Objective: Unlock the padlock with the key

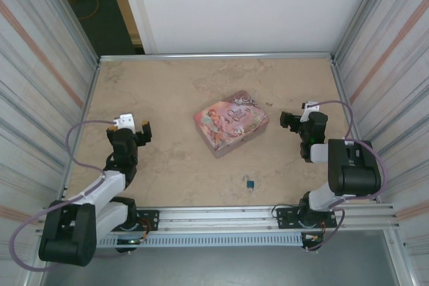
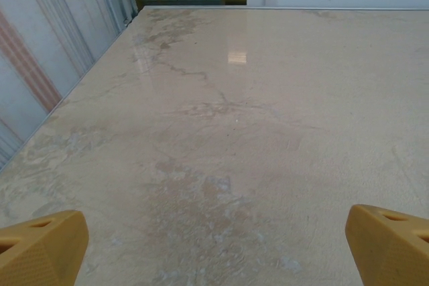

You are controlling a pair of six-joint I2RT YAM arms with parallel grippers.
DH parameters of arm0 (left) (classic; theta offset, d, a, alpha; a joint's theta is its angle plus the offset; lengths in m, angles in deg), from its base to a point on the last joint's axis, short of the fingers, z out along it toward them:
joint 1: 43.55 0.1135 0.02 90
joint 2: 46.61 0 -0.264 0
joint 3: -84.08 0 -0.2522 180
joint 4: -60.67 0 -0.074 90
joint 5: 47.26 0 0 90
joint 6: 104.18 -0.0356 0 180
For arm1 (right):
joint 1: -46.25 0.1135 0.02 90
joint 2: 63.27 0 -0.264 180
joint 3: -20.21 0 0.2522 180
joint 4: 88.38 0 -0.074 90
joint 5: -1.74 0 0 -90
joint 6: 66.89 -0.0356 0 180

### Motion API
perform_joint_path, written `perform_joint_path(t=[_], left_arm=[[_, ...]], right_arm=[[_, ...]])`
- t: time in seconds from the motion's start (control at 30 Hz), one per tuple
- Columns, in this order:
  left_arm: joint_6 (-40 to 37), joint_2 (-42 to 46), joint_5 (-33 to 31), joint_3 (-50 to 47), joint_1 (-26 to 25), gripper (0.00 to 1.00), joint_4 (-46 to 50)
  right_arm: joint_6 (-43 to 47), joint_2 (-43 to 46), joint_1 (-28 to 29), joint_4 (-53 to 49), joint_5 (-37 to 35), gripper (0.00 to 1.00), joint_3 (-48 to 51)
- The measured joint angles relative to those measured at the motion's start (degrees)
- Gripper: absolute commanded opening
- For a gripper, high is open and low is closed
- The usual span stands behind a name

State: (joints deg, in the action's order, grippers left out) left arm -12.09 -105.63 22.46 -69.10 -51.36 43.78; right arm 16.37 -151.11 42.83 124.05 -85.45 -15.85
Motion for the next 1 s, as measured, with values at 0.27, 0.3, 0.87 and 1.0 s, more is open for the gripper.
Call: perform_joint_path(t=[0.27,0.3,0.87,1.0], left_arm=[[-2.4,-9.3,6.3,-0.1,1.8,0.99,-10.7],[-2.5,-10.2,7.2,-0.1,2.0,0.99,-11.9],[-4.4,-27.4,16.8,2.0,5.6,0.99,-27.2],[-4.4,-27.8,16.7,8.7,5.6,0.99,-21.2]], right_arm=[[0.0,0.0,0.0,0.0,0.0,0.99,0.0],[0.0,0.0,0.0,0.0,0.0,0.99,0.0],[0.0,0.0,0.0,0.0,0.0,0.99,0.0],[0.0,0.0,0.0,0.0,0.0,0.99,0.0]])
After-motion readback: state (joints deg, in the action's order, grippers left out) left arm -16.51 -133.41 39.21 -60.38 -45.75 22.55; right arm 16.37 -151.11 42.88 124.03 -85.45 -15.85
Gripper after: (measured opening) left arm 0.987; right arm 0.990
